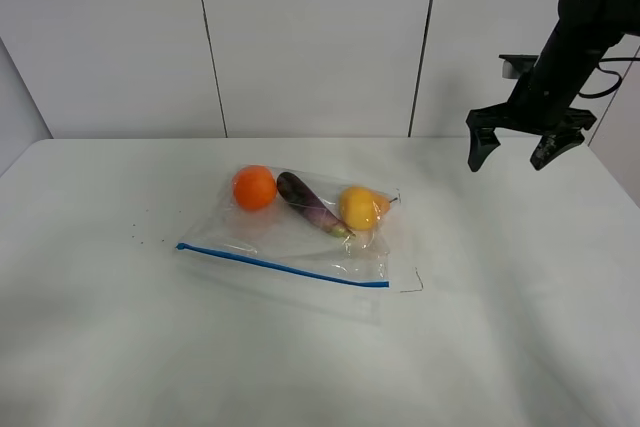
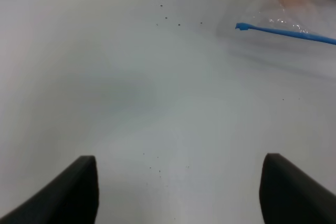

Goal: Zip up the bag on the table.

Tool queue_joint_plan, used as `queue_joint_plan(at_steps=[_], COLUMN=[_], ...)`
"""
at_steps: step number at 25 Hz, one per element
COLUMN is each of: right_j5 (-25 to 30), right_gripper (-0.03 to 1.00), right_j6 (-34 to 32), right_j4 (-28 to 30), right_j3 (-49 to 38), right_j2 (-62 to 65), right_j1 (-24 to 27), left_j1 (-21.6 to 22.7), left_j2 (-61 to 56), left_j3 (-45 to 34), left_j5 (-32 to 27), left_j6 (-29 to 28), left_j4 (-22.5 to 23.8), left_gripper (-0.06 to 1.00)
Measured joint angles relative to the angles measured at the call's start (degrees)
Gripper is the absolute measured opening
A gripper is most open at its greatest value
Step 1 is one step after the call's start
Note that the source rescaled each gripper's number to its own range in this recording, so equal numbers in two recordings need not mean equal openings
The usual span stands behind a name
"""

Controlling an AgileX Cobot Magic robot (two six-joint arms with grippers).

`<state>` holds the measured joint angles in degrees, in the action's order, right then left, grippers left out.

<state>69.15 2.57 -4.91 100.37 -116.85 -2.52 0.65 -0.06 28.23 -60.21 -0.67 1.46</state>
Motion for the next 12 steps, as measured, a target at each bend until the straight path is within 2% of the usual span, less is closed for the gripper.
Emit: queue_joint_plan(at_steps=[7, 12], right_j5=[0.2, 0.2], right_gripper=[1.00, 1.00], right_j6=[-0.4, -0.4], right_j4=[1.7, 2.2], right_j3=[-0.5, -7.6], right_j2=[0.8, 6.8], right_j1=[0.4, 0.4], left_j1=[0.0, 0.0], left_j2=[0.0, 0.0], left_j3=[0.0, 0.0], left_j5=[0.0, 0.0], left_j6=[0.0, 0.0], left_j4=[0.0, 0.0], left_gripper=[0.95, 0.95])
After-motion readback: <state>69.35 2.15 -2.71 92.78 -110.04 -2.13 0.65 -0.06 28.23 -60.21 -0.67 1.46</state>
